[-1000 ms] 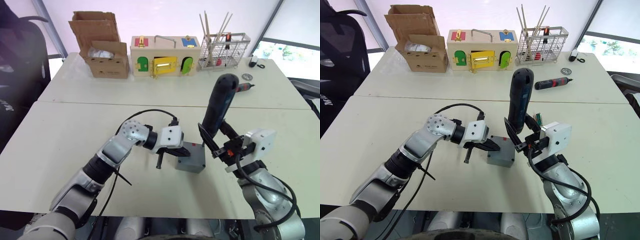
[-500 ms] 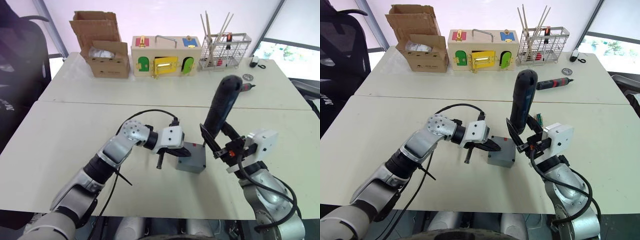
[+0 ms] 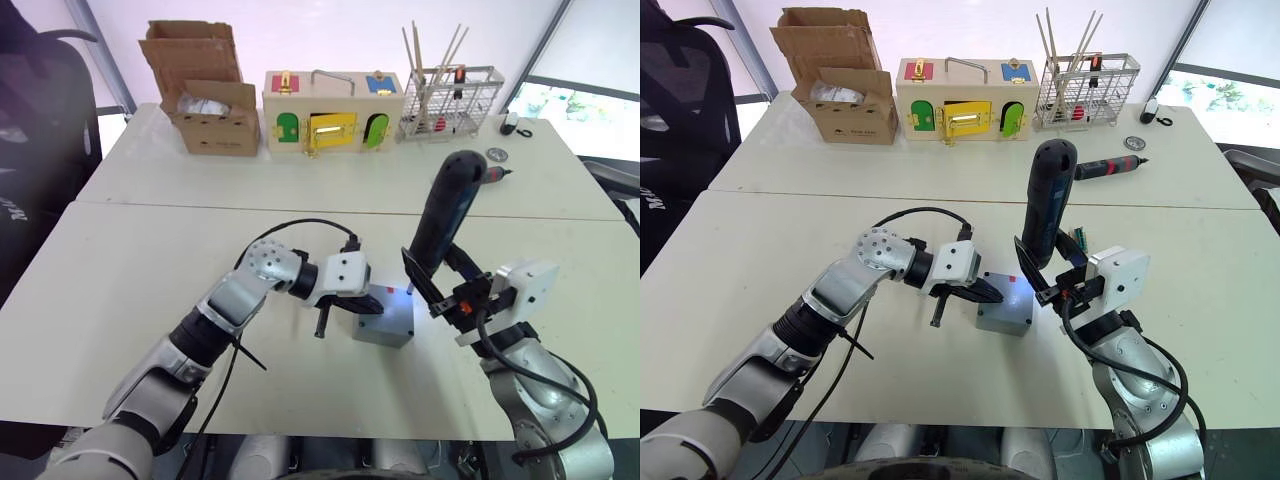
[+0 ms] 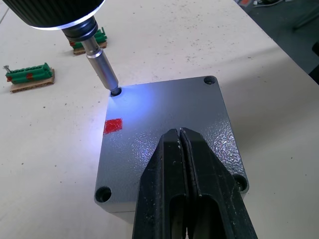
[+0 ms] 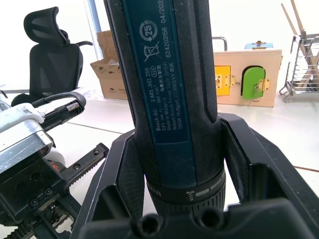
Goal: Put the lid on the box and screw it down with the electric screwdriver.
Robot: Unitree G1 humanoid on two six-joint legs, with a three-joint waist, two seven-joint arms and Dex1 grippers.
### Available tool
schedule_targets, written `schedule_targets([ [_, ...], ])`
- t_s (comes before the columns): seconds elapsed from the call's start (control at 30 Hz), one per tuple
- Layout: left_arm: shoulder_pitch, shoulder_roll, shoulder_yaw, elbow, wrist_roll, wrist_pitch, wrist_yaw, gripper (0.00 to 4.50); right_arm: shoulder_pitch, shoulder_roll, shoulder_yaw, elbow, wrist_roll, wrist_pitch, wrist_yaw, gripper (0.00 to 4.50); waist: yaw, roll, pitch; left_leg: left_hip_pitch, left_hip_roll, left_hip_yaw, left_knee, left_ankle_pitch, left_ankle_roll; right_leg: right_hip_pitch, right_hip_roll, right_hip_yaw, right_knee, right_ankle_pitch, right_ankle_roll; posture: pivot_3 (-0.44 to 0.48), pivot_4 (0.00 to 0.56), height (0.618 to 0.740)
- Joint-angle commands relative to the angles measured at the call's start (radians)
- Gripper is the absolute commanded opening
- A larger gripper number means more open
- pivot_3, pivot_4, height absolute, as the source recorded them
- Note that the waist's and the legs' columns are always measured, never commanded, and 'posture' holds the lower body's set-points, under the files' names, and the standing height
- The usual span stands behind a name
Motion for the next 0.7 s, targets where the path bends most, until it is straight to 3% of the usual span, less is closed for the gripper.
schedule_targets([
  [0.03,0.014,0.014,-0.027,0.031,0.042,0.017,0.004,0.0,0.066,-0.013,0.016,0.078,-0.012,0.071,0.003,1.9,0.0,0.0,0.0,0.0,0.0,0.0,0.0,0.0,0.0,0.0,0.0,0.0,0.0,0.0,0.0,0.0,0.15,0.694],
  [0.43,0.017,0.007,-0.021,0.038,0.038,0.013,0.011,0.0,-0.052,-0.082,-0.089,-0.042,0.093,0.198,-0.001,1.9,-0.001,0.005,0.004,-0.001,0.0,0.0,0.0,0.0,0.0,0.0,0.0,0.0,-0.002,0.0,0.0,0.0,0.15,0.694],
  [0.63,-0.004,-0.029,0.116,-0.01,-0.104,0.12,0.032,0.0,-0.219,-0.194,-0.282,-0.153,0.461,0.41,-0.014,1.9,-0.002,0.012,0.021,-0.005,0.0,0.001,0.001,0.0,0.001,-0.004,-0.001,0.0,-0.002,0.001,-0.001,0.0,0.15,0.694],
  [0.7,-0.004,-0.02,0.142,-0.04,-0.14,0.161,0.023,0.0,-0.292,-0.259,-0.354,-0.143,0.598,0.465,-0.044,1.9,-0.003,0.016,0.025,-0.017,0.0,0.001,0.002,0.001,-0.001,-0.013,0.0,0.0,0.001,0.002,-0.001,0.0,0.15,0.694],
])
